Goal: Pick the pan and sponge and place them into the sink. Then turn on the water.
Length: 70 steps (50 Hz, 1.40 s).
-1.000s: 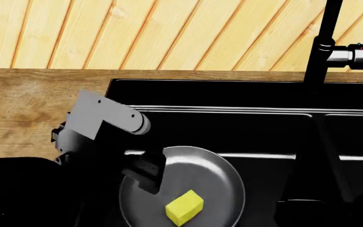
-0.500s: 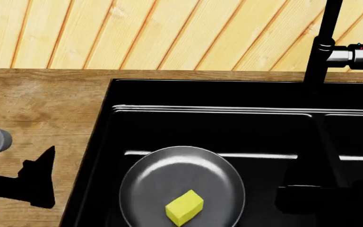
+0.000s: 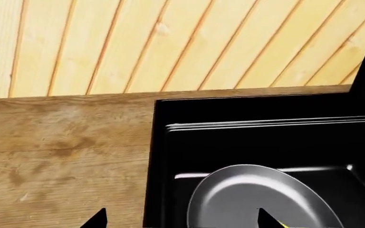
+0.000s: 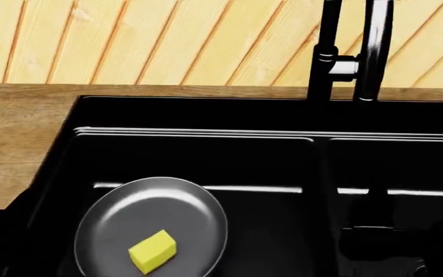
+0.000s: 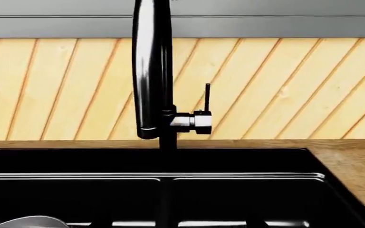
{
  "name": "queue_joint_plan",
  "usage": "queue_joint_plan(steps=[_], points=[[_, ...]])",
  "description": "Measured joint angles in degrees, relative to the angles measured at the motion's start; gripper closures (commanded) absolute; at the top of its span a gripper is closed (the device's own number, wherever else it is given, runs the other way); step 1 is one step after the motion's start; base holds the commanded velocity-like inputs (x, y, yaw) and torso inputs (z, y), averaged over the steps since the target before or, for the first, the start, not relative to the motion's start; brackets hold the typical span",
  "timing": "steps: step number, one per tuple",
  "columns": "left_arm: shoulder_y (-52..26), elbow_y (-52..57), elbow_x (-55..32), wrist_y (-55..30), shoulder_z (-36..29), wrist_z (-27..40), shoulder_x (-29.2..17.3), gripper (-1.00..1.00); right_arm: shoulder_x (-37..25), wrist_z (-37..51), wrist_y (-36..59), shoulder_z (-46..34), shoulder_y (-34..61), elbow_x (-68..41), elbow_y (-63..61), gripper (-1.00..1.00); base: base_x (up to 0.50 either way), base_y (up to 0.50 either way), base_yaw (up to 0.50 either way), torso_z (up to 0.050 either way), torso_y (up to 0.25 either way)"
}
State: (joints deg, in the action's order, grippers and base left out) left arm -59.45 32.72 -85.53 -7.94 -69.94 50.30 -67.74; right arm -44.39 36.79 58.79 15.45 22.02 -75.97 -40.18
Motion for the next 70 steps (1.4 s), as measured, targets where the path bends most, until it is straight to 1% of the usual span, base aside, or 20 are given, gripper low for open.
queue_joint_plan(steps=[17, 54, 70], points=[[0.4, -0.1, 0.0, 0.5, 0.3, -0.1, -0.4, -1.00, 0.1, -0.2, -0.6, 0.2, -1.1, 0.1, -0.2, -1.00, 0.00, -0.50, 0.00, 0.000, 0.000], [1.6, -1.3, 0.5, 0.9, 0.3, -1.0, -0.5, -1.00, 0.7, 0.2, -1.4, -1.0, -1.0, 0.1, 0.5, -1.00, 0.00, -0.09, 0.00, 0.000, 0.000], [2.0, -1.9, 0.6, 1.0, 0.4, -1.5, -0.7, -1.00, 0.9, 0.2, -1.9, -1.3, -1.4, 0.8, 0.4, -1.00, 0.02, 0.00, 0.00, 0.000, 0.000]])
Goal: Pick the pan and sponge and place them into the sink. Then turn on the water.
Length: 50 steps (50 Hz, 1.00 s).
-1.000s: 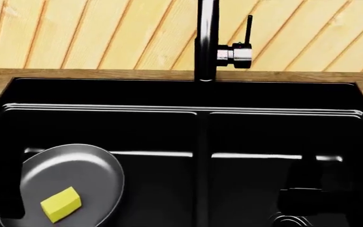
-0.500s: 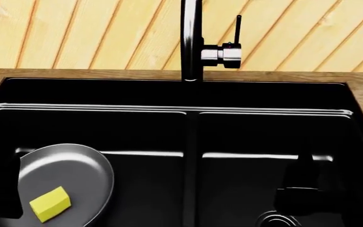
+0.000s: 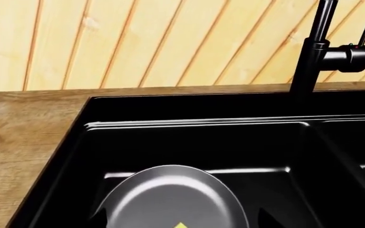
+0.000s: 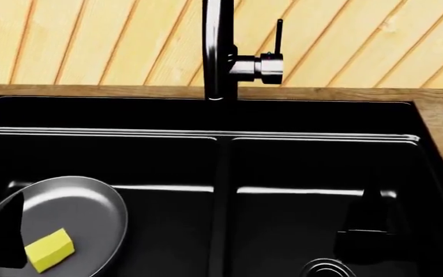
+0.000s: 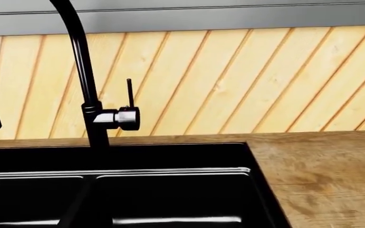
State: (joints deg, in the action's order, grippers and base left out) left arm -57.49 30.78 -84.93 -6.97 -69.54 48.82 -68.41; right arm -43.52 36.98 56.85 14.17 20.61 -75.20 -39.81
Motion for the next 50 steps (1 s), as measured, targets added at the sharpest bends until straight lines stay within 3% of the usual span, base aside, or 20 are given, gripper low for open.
queue_joint_plan(steps=[33, 50], points=[[0.1, -0.7, 0.1, -0.4, 0.3, -0.2, 0.3, -1.00, 0.7, -0.4, -0.5, -1.9, 0.9, 0.5, 1.4, -1.00, 0.15, 0.00, 0.00, 0.000, 0.000], [-1.5, -2.3, -0.6, -1.4, 1.1, -0.5, 1.9, -1.00, 7.2, -4.0, -0.8, -14.9, 17.4, 8.6, 14.3, -1.00, 0.00, 0.00, 0.00, 0.000, 0.000]])
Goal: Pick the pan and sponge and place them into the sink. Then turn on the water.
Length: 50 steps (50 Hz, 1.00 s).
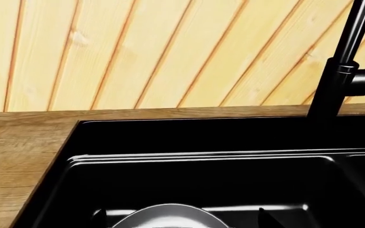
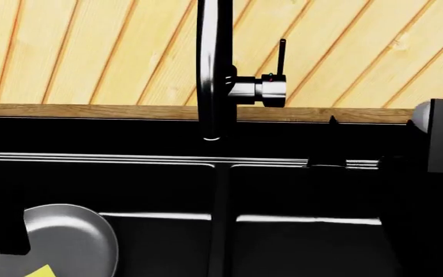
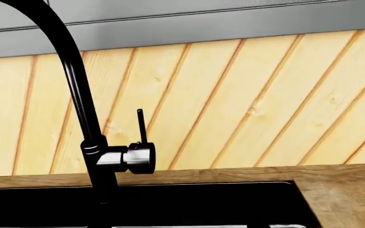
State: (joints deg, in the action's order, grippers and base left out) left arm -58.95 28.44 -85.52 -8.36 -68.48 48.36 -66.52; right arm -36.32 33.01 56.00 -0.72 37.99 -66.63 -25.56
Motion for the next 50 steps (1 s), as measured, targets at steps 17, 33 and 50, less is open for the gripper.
queue_joint_plan(steps=[17, 33, 50], points=[[-7.7, -7.0, -4.2, -4.9, 2.5, -2.6, 5.0, -1.00, 8.2, -14.7, -8.5, -15.4, 17.3, 15.9, 23.4, -1.00, 0.00, 0.00, 0.00, 0.000, 0.000], [-9.8, -11.0, -3.6, -5.3, 3.6, -3.6, 6.6, -1.00, 13.7, -26.3, -18.8, -24.6, 26.4, 26.9, 43.4, -1.00, 0.00, 0.00, 0.00, 0.000, 0.000], [-9.2, -12.9, -3.6, -3.5, 4.5, -3.4, 7.7, -1.00, 20.2, -34.3, -29.9, -28.7, 34.9, 33.9, 65.9, -1.00, 0.00, 0.00, 0.00, 0.000, 0.000]])
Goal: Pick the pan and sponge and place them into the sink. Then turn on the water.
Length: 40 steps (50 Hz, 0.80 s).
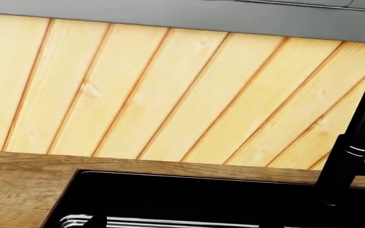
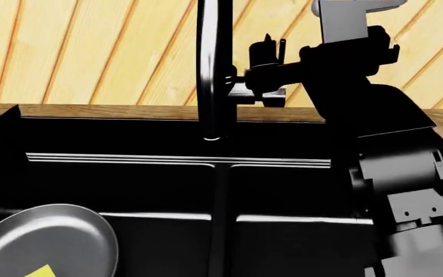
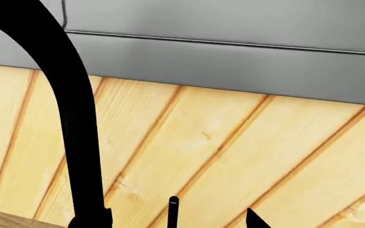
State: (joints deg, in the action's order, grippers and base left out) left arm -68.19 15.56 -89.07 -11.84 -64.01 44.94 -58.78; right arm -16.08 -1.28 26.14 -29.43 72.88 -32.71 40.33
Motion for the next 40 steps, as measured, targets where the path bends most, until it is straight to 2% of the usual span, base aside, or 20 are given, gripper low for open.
queue_joint_plan(steps=[13, 25, 40], points=[[0.7, -0.5, 0.7, 1.2, 0.3, -0.4, 0.3, -1.00, 5.3, -4.5, -8.1, -1.3, 5.3, 3.0, 16.1, -1.00, 0.00, 0.00, 0.00, 0.000, 0.000], [1.0, -1.2, 3.3, 1.6, -0.1, 0.2, 1.9, -1.00, 6.1, -4.4, -8.7, -1.0, 6.2, 3.0, 18.2, -1.00, 0.00, 0.00, 0.00, 0.000, 0.000], [1.6, -0.2, 2.2, 1.6, 0.5, -2.1, -1.5, -1.00, 6.8, -4.5, -9.6, -0.9, 7.5, 3.1, 20.4, -1.00, 0.00, 0.00, 0.00, 0.000, -0.115]])
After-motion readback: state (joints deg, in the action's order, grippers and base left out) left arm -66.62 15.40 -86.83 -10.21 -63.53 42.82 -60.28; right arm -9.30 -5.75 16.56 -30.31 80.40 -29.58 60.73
